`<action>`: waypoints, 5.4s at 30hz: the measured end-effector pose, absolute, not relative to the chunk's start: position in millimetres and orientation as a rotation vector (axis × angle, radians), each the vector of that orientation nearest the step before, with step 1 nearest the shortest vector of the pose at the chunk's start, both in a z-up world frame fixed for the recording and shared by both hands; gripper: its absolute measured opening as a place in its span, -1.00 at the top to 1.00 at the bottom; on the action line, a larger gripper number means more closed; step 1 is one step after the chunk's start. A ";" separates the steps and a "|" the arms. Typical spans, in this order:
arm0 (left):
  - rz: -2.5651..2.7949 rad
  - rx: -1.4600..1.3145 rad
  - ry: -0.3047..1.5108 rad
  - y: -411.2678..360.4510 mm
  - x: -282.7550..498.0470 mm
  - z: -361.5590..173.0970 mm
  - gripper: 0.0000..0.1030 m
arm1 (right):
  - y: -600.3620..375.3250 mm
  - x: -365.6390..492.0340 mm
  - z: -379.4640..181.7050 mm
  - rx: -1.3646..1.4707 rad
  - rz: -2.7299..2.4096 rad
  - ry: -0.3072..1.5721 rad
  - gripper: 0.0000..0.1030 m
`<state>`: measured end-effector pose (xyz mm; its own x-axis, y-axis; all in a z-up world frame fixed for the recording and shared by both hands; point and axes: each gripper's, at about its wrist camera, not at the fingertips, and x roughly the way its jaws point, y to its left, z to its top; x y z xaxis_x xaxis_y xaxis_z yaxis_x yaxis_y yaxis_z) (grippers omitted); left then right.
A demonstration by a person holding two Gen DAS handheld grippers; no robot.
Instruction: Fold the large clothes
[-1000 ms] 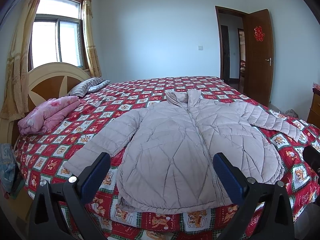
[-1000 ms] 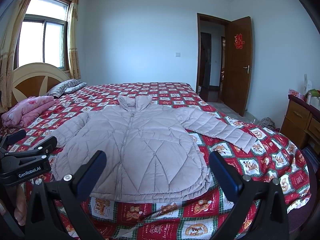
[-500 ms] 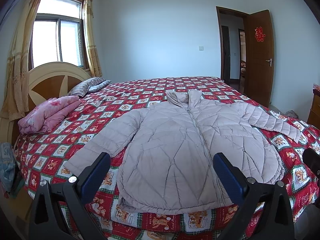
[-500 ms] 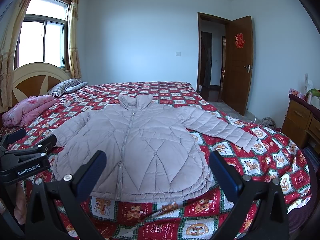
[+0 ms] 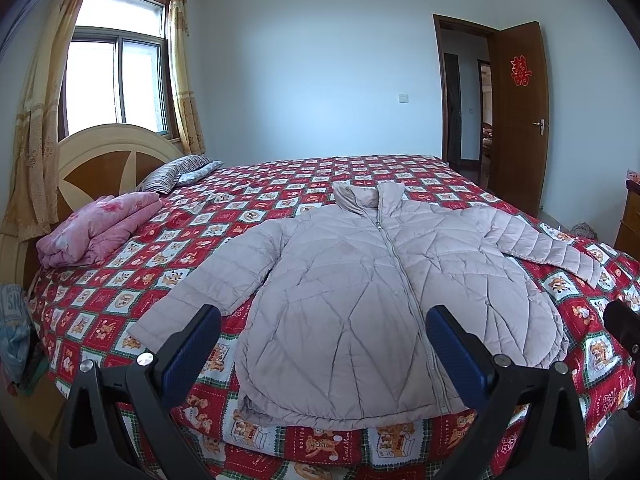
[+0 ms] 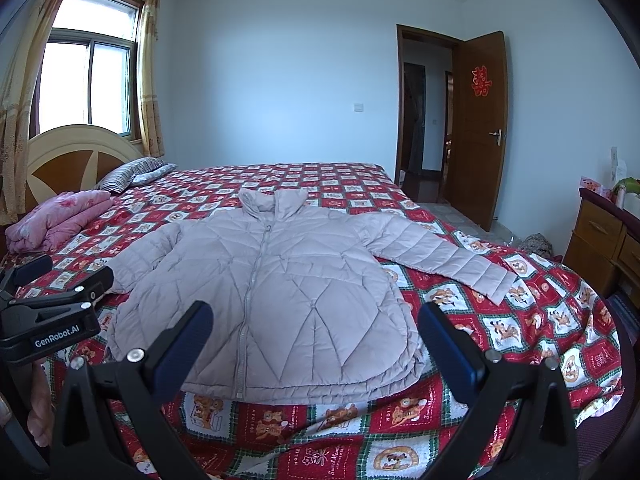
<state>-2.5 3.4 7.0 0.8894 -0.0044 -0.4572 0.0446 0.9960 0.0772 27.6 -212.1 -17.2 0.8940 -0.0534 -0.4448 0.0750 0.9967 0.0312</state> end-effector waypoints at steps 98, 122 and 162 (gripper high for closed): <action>0.095 0.190 0.707 27.8 286.4 -106.2 -0.98 | -566.5 211.5 -170.0 0.767 -0.483 0.799 -0.35; 0.163 0.154 0.715 68.4 297.6 -102.0 -0.98 | -381.2 251.1 -1.2 -0.013 -0.222 0.488 0.73; 0.274 0.136 0.707 124.4 316.3 -87.4 -0.98 | -67.0 284.1 -133.3 -0.338 0.545 0.609 -0.54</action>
